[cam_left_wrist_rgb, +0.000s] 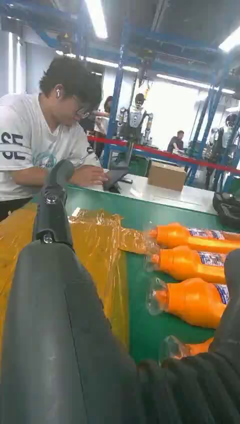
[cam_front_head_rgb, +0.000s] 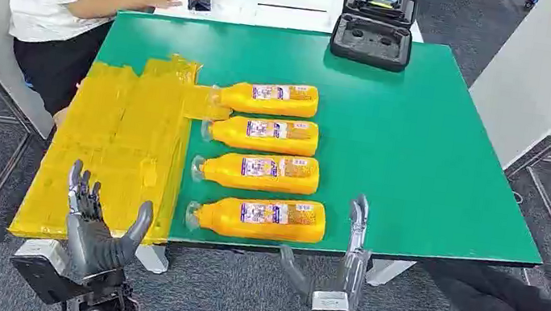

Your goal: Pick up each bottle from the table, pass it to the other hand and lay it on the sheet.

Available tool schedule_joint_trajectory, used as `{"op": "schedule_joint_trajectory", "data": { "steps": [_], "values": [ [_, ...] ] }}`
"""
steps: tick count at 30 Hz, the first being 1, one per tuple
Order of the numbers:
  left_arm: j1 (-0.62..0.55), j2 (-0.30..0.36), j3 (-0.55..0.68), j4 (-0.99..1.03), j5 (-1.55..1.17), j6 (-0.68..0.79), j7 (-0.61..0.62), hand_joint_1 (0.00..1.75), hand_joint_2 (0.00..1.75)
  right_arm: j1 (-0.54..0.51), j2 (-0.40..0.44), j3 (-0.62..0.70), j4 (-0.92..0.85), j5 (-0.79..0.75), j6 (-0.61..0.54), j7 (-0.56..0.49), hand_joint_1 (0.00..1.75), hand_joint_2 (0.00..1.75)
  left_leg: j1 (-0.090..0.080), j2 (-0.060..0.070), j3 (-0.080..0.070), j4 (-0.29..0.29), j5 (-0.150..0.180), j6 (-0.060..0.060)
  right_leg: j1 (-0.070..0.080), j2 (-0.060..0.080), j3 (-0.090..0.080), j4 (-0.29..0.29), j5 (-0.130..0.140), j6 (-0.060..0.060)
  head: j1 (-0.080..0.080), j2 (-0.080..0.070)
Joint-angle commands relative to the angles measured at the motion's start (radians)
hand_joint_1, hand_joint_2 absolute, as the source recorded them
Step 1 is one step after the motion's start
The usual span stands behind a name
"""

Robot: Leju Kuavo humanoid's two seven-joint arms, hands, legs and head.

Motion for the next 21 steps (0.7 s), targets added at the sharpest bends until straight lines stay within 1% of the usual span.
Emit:
{"op": "schedule_joint_trajectory", "data": {
  "steps": [1, 2, 3, 4, 5, 6, 7, 8, 10, 11, 12, 15, 18, 19, 21],
  "values": [
    [-0.009, 0.014, 0.022, 0.039, 0.003, 0.004, 0.001, 0.00, 1.75, -0.027, -0.006, 0.003, 0.059, 0.002, -0.002, 0.002, 0.00, 1.75, 0.000, 0.001, 0.004, -0.002, -0.001, 0.000, 0.000, 0.000, 0.004, -0.002, -0.001, 0.000, 0.000, 0.000],
    [-0.005, 0.012, 0.027, 0.035, 0.004, 0.004, 0.001, 0.00, 1.75, -0.028, -0.005, 0.005, 0.060, 0.003, -0.001, 0.002, 0.00, 1.75, 0.000, 0.001, 0.007, -0.002, -0.002, 0.000, 0.000, 0.000, 0.006, -0.002, -0.002, 0.000, 0.000, 0.000],
    [-0.003, 0.010, 0.031, 0.035, 0.004, 0.004, 0.002, 0.00, 1.75, -0.031, -0.004, 0.006, 0.063, 0.004, -0.001, 0.002, 0.00, 1.75, 0.000, 0.001, 0.004, -0.002, -0.001, 0.000, 0.000, 0.000, 0.004, -0.002, -0.001, 0.000, 0.000, 0.000],
    [-0.002, 0.009, 0.032, 0.035, 0.006, 0.004, 0.002, 0.00, 1.75, -0.034, -0.003, 0.005, 0.066, 0.004, -0.002, 0.002, 0.00, 1.75, 0.000, 0.002, 0.006, -0.002, -0.002, 0.000, 0.000, 0.001, 0.006, -0.002, -0.001, 0.000, 0.000, 0.000],
    [-0.002, 0.009, 0.032, 0.035, 0.006, 0.004, 0.002, 0.00, 1.75, -0.034, -0.003, 0.005, 0.066, 0.004, -0.002, 0.002, 0.00, 1.75, 0.000, 0.001, 0.003, -0.001, -0.001, 0.000, 0.000, 0.000, 0.003, -0.001, -0.001, 0.000, 0.000, 0.000],
    [-0.002, 0.009, 0.032, 0.035, 0.006, 0.004, 0.002, 0.00, 1.75, -0.034, -0.003, 0.005, 0.066, 0.004, -0.002, 0.002, 0.00, 1.75, 0.000, 0.002, 0.007, -0.002, -0.002, -0.001, 0.000, 0.000, 0.007, -0.002, -0.002, 0.000, 0.000, 0.000],
    [-0.002, 0.008, 0.031, 0.036, 0.006, 0.003, 0.002, 0.00, 1.75, -0.039, -0.003, 0.004, 0.071, 0.005, -0.004, 0.002, 0.00, 1.75, 0.000, 0.002, 0.006, -0.002, -0.002, -0.001, 0.000, 0.000, 0.005, -0.002, -0.001, 0.000, 0.000, 0.000],
    [-0.003, 0.007, 0.032, 0.036, 0.006, 0.002, 0.001, 0.00, 1.75, -0.041, -0.002, 0.004, 0.073, 0.006, -0.011, 0.002, 0.00, 1.75, 0.000, 0.002, 0.007, -0.002, -0.002, -0.001, 0.000, 0.000, 0.007, -0.002, -0.002, 0.000, 0.000, 0.000],
    [-0.011, 0.007, 0.032, 0.039, 0.006, -0.008, 0.004, 0.00, 1.75, -0.042, -0.002, 0.003, 0.075, 0.004, -0.023, 0.002, 0.00, 1.75, 0.000, 0.001, 0.003, -0.001, -0.001, 0.000, 0.000, 0.000, 0.003, -0.001, 0.000, 0.000, 0.000, 0.000],
    [-0.015, 0.006, 0.033, 0.042, 0.006, -0.010, 0.006, 0.00, 1.75, -0.043, -0.003, 0.004, 0.076, 0.003, -0.026, 0.002, 0.00, 1.75, 0.000, 0.002, 0.005, -0.002, -0.002, 0.000, 0.000, 0.000, 0.005, -0.002, -0.001, 0.000, 0.000, 0.000],
    [-0.020, 0.005, 0.034, 0.046, 0.005, -0.013, 0.008, 0.00, 1.75, -0.042, -0.004, 0.005, 0.076, 0.003, -0.030, 0.002, 0.00, 1.75, 0.000, 0.001, 0.004, -0.001, -0.001, 0.000, 0.000, 0.000, 0.004, -0.001, -0.001, 0.000, 0.000, 0.000],
    [-0.031, 0.000, 0.041, 0.059, 0.002, -0.021, 0.011, 0.00, 1.75, -0.038, -0.010, 0.014, 0.071, -0.003, -0.047, 0.002, 0.00, 1.75, 0.000, 0.001, 0.007, -0.002, -0.002, -0.001, 0.000, -0.001, 0.007, -0.002, -0.002, 0.000, 0.000, 0.000],
    [-0.032, 0.000, 0.041, 0.061, 0.001, -0.024, 0.012, 0.00, 1.75, -0.036, -0.011, 0.014, 0.071, -0.006, -0.049, 0.002, 0.00, 1.75, 0.000, 0.000, 0.003, -0.001, -0.001, 0.000, 0.000, 0.000, 0.003, -0.001, -0.001, 0.000, 0.000, 0.000],
    [-0.031, 0.001, 0.041, 0.063, 0.001, -0.024, 0.012, 0.00, 1.75, -0.035, -0.012, 0.014, 0.071, -0.007, -0.050, 0.002, 0.00, 1.75, 0.000, 0.000, 0.007, -0.002, -0.002, 0.000, 0.000, -0.001, 0.007, -0.002, -0.002, 0.000, 0.000, 0.000],
    [-0.033, 0.014, 0.035, 0.076, 0.002, -0.025, 0.012, 0.00, 1.75, -0.034, -0.009, 0.012, 0.073, -0.009, -0.052, 0.002, 0.00, 1.75, 0.000, 0.000, 0.004, -0.002, -0.001, 0.000, 0.000, -0.001, 0.004, -0.001, -0.001, 0.000, 0.000, 0.000]
  ]
}}
